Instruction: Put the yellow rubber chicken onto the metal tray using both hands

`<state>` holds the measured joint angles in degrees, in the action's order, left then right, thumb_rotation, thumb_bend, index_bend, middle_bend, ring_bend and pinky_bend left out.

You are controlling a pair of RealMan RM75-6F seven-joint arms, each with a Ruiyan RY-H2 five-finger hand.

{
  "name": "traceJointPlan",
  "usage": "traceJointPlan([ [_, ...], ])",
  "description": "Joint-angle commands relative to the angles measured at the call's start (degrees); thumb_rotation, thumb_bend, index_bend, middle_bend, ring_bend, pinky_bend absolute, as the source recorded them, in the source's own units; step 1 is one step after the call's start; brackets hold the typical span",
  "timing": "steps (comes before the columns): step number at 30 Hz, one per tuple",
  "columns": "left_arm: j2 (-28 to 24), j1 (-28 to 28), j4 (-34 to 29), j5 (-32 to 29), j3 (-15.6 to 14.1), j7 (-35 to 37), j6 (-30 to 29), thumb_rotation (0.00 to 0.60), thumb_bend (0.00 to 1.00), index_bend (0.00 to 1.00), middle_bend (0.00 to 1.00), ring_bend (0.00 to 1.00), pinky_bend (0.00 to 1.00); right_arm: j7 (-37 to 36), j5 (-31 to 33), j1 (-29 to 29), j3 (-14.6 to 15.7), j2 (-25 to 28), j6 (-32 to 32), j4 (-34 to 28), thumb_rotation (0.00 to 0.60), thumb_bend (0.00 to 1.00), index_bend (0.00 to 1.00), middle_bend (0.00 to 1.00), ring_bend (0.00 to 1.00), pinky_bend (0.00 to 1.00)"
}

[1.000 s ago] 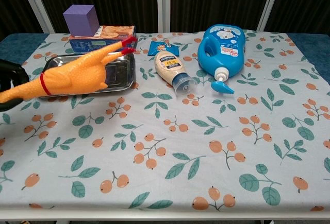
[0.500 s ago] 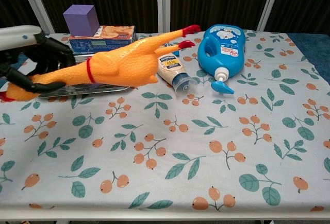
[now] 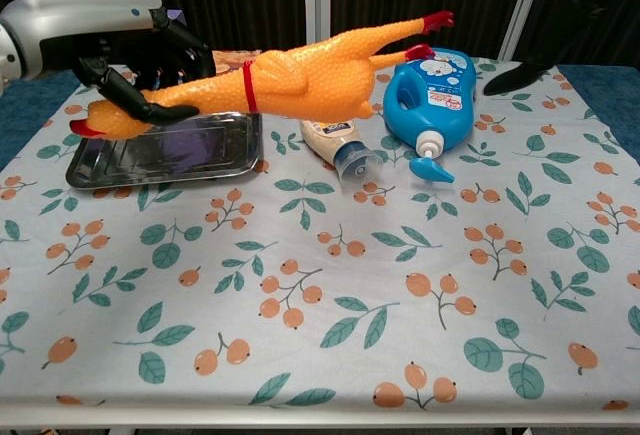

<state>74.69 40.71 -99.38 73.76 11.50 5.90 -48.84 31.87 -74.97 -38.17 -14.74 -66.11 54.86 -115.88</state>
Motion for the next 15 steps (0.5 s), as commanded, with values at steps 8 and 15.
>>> traceJointPlan([
  [8,-1.6,1.8,-3.3,-3.2,1.2,-2.5,0.3,0.6,0.71,0.74,0.78,0.7,0.84,13.3,10.9,-8.5,-1.5,-10.5,2.5,3.2,0.6,0.0,0.11,0.21,0.0,0.01],
  [15,-2.4,2.3,-4.9,-4.1,1.4,-3.5,-0.3,0.6,0.71,0.74,0.78,0.7,0.84,16.5,15.0,-10.9,-1.4,-12.0,4.4,4.1,0.6,0.0,0.24,0.25,0.0,0.01],
])
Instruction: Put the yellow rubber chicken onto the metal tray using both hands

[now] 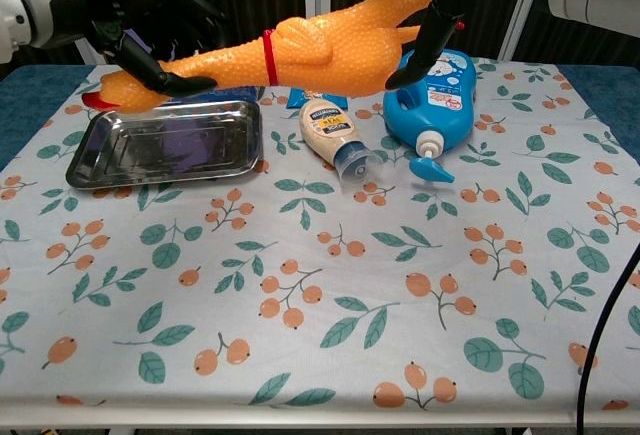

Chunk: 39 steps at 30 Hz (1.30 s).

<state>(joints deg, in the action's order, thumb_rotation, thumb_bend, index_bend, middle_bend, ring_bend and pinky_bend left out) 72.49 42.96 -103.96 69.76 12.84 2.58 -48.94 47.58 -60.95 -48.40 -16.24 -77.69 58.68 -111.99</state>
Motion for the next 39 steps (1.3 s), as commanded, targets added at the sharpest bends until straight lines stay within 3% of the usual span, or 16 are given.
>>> traceJointPlan([
  [1,-0.2,0.1,-0.5,-0.2,0.0,-0.3,-0.4,0.6,0.71,0.74,0.78,0.7,0.84,0.9,1.5,-0.9,0.2,-0.5,0.9,0.3,0.6,0.0,0.26,0.26,0.0,0.01],
  [9,-0.7,0.6,-1.0,-1.2,-0.1,-0.9,-0.5,0.6,0.71,0.74,0.78,0.7,0.84,1.3,3.3,-2.4,1.1,-0.9,2.1,0.6,0.6,0.03,0.28,0.29,0.0,0.01],
  [14,-0.8,0.9,-1.3,-1.5,-0.2,-1.2,-0.7,0.6,0.71,0.74,0.78,0.7,0.84,1.6,4.1,-3.5,1.7,-1.7,2.7,1.2,0.6,0.07,0.36,0.35,0.06,0.02],
  [19,-0.7,1.0,-1.5,-1.6,-0.5,-1.8,-1.2,0.6,0.71,0.74,0.78,0.7,0.84,1.4,4.1,-4.4,1.9,-3.2,3.8,2.1,0.6,0.16,0.59,0.55,0.25,0.08],
  [23,-0.3,1.1,-1.4,-1.7,-0.8,-2.1,-1.7,0.6,0.71,0.74,0.78,0.7,0.84,1.5,3.4,-4.9,2.4,-4.4,4.6,2.9,0.6,0.31,0.82,0.73,0.44,0.16],
  [28,0.4,1.0,-0.9,-1.8,-1.0,-2.6,-2.4,0.6,0.71,0.74,0.78,0.7,0.84,0.7,2.6,-5.0,3.4,-4.9,4.8,3.0,0.6,0.44,0.98,0.87,0.6,0.22],
  [32,1.0,1.1,-0.4,-2.1,-1.0,-3.0,-2.8,0.6,0.71,0.74,0.78,0.7,0.84,0.2,2.1,-4.9,4.6,-4.7,4.5,2.5,0.6,0.52,1.0,0.94,0.67,0.26],
  [39,1.6,1.2,0.0,-2.3,-1.2,-3.3,-3.2,0.6,0.71,0.74,0.78,0.7,0.84,-0.3,2.0,-4.7,5.7,-4.1,4.5,1.6,0.6,0.53,1.0,0.95,0.69,0.26],
])
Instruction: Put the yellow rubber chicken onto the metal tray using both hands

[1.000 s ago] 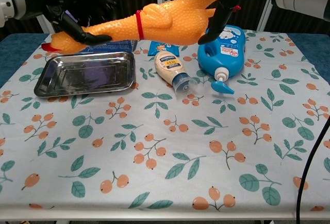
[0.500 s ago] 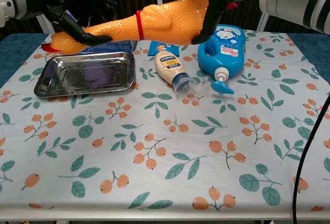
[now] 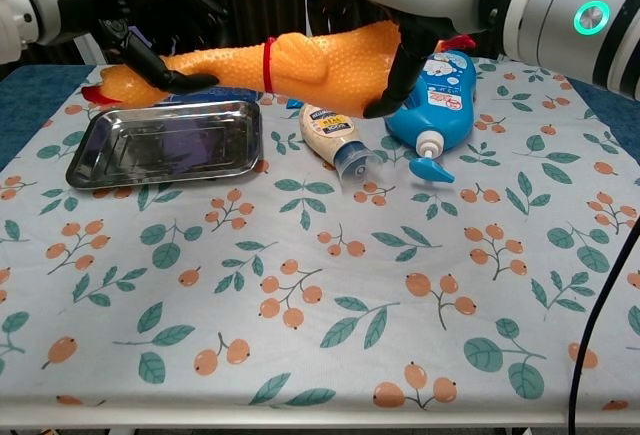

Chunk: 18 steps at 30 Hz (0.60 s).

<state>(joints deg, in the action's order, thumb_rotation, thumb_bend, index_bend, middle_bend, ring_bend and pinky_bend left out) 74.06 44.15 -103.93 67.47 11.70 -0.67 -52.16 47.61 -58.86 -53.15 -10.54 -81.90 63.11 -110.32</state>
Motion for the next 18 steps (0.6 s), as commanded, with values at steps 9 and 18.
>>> traceJointPlan([
  [9,-0.2,0.0,-0.5,-0.3,-0.4,-0.2,0.1,0.6,0.71,0.74,0.78,0.7,0.84,0.2,1.7,0.3,-0.5,1.4,1.7,-0.3,0.6,0.08,0.25,0.36,0.18,0.14],
  [18,-0.5,0.4,-0.8,-1.2,-0.3,-0.6,0.4,0.6,0.71,0.74,0.78,0.7,0.84,0.6,3.0,0.1,-0.3,2.5,2.1,-1.5,0.6,0.0,0.0,0.16,0.09,0.13],
])
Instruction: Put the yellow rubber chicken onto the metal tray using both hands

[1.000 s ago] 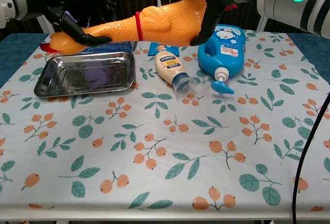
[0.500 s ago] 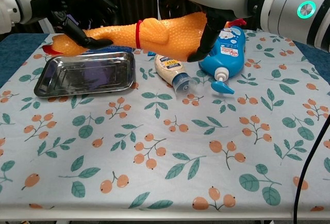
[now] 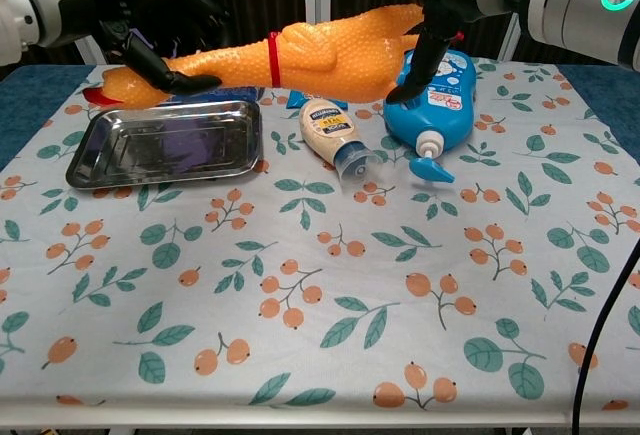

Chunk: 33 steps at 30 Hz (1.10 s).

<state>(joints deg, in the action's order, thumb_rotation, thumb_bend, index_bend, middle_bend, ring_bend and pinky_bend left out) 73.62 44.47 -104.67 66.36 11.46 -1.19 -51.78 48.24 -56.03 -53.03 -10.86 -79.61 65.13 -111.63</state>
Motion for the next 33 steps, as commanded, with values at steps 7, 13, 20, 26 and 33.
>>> traceJointPlan([
  [7,-0.1,0.2,-0.3,-0.6,0.0,-0.6,-0.1,0.6,0.71,0.74,0.78,0.7,0.84,0.8,0.7,-0.5,0.4,0.8,0.1,-1.2,0.6,0.0,0.0,0.17,0.09,0.12],
  [13,0.0,0.3,-0.6,-1.0,-0.2,-2.3,-0.6,0.6,0.71,0.74,0.78,0.7,0.84,1.7,1.8,-1.2,0.2,-0.7,0.6,-0.3,0.6,0.06,0.25,0.37,0.16,0.12],
  [20,0.1,0.3,-1.3,-1.0,-0.4,-3.1,-1.1,0.6,0.71,0.74,0.78,0.71,0.84,2.3,2.7,-2.0,-0.1,-2.6,1.3,0.9,0.6,0.34,0.65,0.62,0.37,0.14],
  [26,0.1,0.4,-1.4,-1.1,-0.2,-3.1,-1.4,0.6,0.71,0.74,0.78,0.7,0.84,3.2,2.4,-2.4,0.9,-3.3,1.2,1.0,0.6,0.51,0.87,0.81,0.54,0.18],
  [33,0.5,0.5,-0.9,-1.5,-0.3,-3.5,-1.5,0.6,0.71,0.74,0.78,0.71,0.84,3.9,2.5,-2.5,2.7,-3.5,0.4,0.1,0.6,0.62,1.0,0.92,0.65,0.23],
])
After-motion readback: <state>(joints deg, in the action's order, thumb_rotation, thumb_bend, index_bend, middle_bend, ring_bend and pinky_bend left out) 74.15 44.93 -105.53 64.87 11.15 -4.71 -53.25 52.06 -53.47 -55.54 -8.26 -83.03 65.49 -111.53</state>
